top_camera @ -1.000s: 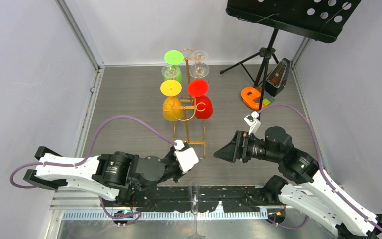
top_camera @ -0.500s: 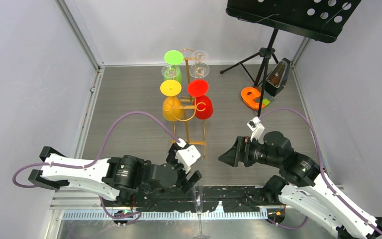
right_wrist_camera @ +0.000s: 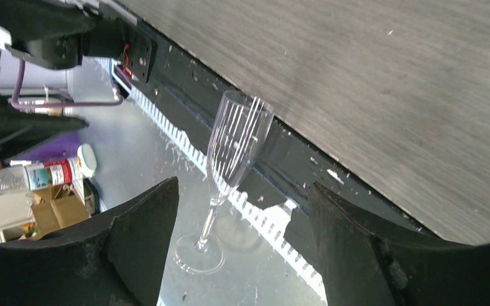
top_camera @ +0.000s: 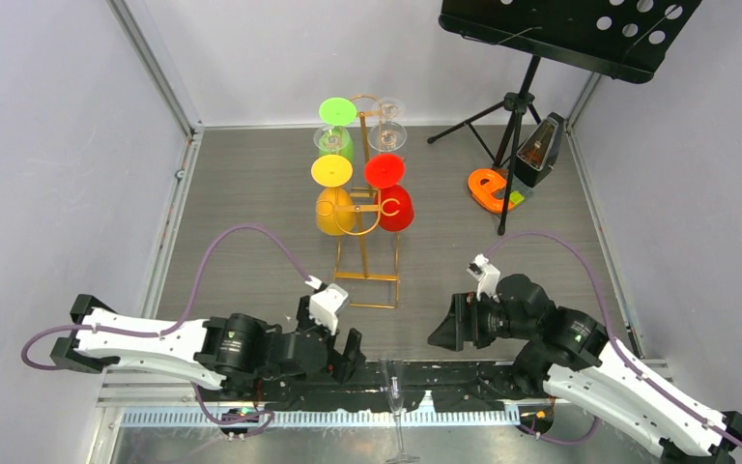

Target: Take the wine glass off the wine glass rack

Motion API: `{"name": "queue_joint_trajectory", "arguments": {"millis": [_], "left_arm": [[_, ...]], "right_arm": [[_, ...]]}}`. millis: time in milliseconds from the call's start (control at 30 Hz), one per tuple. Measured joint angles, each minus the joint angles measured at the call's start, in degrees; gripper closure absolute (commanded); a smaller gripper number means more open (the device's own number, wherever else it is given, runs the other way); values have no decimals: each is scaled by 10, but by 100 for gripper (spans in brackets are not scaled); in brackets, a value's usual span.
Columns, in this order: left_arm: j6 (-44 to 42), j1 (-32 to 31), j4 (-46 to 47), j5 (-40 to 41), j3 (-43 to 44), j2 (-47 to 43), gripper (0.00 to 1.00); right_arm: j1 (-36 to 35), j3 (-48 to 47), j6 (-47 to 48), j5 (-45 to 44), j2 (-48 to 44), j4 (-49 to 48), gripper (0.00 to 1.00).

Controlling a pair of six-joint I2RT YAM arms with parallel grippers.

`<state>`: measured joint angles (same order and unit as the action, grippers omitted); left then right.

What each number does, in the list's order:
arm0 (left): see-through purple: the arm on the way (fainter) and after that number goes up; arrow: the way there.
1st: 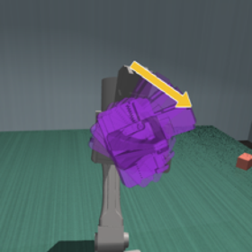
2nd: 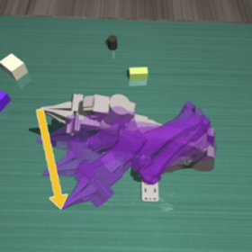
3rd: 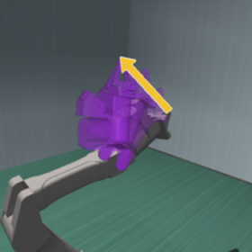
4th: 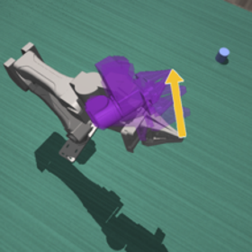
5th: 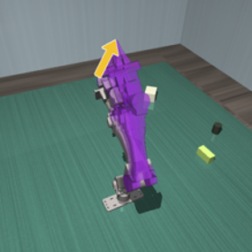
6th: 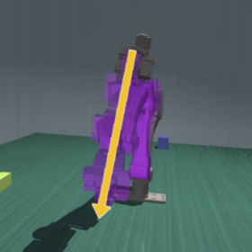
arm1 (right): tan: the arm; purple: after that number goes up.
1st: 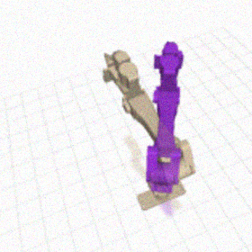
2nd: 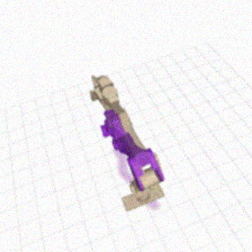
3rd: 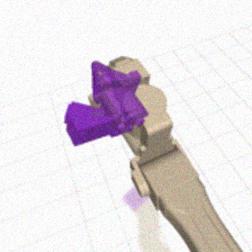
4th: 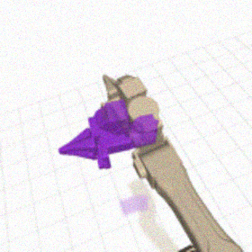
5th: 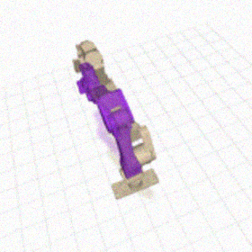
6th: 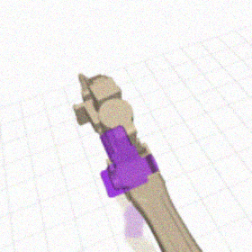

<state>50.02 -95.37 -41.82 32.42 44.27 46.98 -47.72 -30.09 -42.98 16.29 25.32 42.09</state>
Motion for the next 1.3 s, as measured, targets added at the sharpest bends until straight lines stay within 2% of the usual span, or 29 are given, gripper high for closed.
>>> {"name": "queue_joint_trajectory", "arguments": {"millis": [133,333,633,833,1033,1300], "left_arm": [[59,11,1,-10,-61,-50,5],[112,26,4,-24,-108,-100,5],[143,29,18,-35,-138,-123,5],[146,29,18,-36,-146,-141,5],[145,29,22,-36,-148,-151,5],[143,29,23,-36,-157,-163,5]], "right_arm": [[-42,17,-25,1,-8,-3,22],[-178,48,-86,-16,7,-20,22],[-344,48,-178,-82,68,-56,23],[-452,50,-250,-133,109,-75,27],[-513,56,-312,-175,146,-71,29],[-546,43,-346,-205,218,-14,29]]}}
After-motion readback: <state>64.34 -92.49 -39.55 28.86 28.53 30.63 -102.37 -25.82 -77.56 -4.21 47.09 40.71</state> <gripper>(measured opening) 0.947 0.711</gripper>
